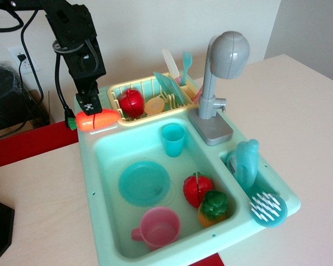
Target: Put carrot on plate
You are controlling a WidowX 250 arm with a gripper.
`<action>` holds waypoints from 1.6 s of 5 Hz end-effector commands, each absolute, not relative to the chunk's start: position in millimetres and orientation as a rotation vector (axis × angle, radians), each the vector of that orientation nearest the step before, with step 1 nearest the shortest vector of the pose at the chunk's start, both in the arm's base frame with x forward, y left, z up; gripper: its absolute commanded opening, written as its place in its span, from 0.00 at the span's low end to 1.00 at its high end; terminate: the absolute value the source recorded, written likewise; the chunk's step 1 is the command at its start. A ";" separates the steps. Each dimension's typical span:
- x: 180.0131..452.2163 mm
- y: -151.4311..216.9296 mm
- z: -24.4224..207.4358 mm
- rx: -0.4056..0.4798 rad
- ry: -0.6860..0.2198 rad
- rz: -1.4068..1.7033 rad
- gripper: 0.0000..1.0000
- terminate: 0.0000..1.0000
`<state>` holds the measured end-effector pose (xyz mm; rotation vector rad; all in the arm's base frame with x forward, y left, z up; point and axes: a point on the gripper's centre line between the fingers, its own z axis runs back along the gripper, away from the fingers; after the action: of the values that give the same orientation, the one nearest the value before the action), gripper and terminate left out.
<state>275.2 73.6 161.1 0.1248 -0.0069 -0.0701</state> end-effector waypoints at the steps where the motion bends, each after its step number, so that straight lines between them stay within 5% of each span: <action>1: 275.2 73.6 161.1 0.125 -0.007 -0.070 1.00 0.00; 6: 262.8 67.8 129.7 0.191 0.068 -0.056 1.00 0.00; 7: 260.7 69.9 127.0 0.217 0.045 -0.039 0.00 0.00; 8: 257.4 71.2 128.4 0.220 0.012 -0.018 0.00 0.00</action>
<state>254.5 69.5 119.5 0.2169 0.0370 -0.0261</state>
